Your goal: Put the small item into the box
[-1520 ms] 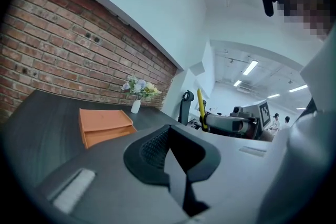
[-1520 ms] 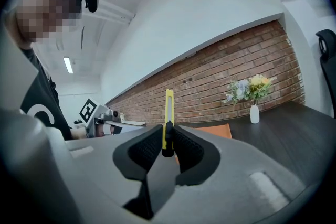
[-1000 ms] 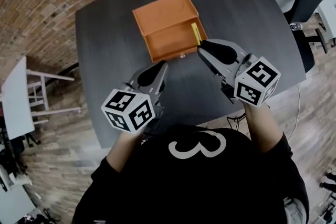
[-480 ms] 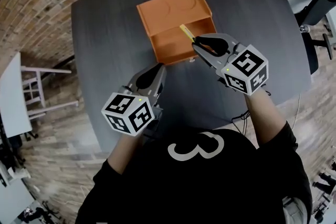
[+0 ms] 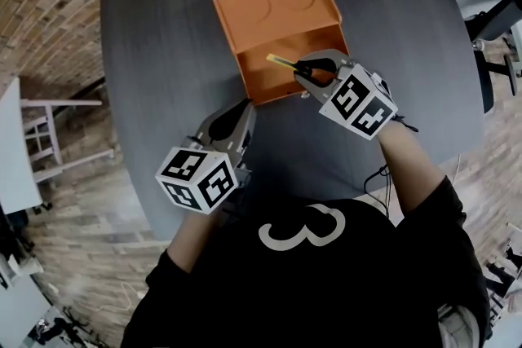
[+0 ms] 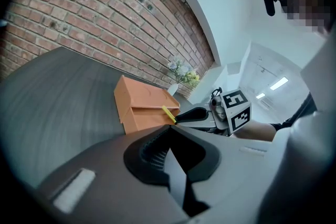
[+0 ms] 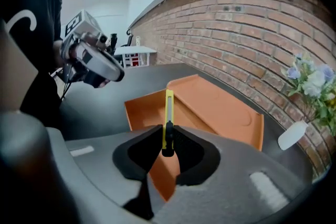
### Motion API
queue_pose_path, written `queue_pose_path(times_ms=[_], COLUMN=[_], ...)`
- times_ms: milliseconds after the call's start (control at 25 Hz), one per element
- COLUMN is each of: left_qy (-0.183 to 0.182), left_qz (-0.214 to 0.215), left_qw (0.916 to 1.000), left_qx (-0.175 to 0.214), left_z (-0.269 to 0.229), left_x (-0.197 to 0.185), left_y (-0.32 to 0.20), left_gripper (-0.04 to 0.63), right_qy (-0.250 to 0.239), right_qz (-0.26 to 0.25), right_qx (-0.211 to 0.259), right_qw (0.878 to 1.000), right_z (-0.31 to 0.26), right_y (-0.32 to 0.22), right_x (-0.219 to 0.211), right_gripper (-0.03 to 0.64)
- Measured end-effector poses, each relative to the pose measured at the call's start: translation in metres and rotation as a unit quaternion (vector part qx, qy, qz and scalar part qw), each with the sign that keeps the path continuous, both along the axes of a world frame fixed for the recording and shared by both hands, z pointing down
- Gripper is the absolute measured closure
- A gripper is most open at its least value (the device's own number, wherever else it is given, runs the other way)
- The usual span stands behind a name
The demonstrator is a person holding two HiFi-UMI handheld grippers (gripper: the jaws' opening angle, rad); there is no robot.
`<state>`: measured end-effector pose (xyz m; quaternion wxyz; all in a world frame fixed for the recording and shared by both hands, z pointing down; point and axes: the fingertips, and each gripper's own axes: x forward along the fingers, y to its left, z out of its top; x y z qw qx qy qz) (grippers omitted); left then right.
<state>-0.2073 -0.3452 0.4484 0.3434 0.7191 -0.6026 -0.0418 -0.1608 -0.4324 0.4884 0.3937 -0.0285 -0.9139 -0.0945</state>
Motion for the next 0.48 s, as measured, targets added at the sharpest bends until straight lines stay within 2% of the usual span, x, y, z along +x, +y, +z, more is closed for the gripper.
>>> queue_pose_path(times_ms=[160, 360, 480], left_qy=[0.005, 0.011, 0.013], left_qz=[-0.003, -0.007, -0.009], left_qw=[1.0, 0.9999, 0.9998], left_qx=[-0.005, -0.009, -0.01], left_z=[0.008, 0.014, 0.017], left_x=[-0.005, -0.009, -0.011], left_y=[0.0, 0.0, 0.0], left_gripper=[0.582, 0.581, 0.582], right_qy=[0.054, 0.12, 0.142], right_qz=[-0.037, -0.052, -0.054], right_qx=[0.029, 0.032, 0.032], right_qw=[0.997, 0.991, 0.988], right_z=[0.022, 0.044, 0.053], right_y=[-0.004, -0.011, -0.015], right_x=[-0.004, -0.003, -0.005], right_gripper=[0.549, 0.549, 0.549])
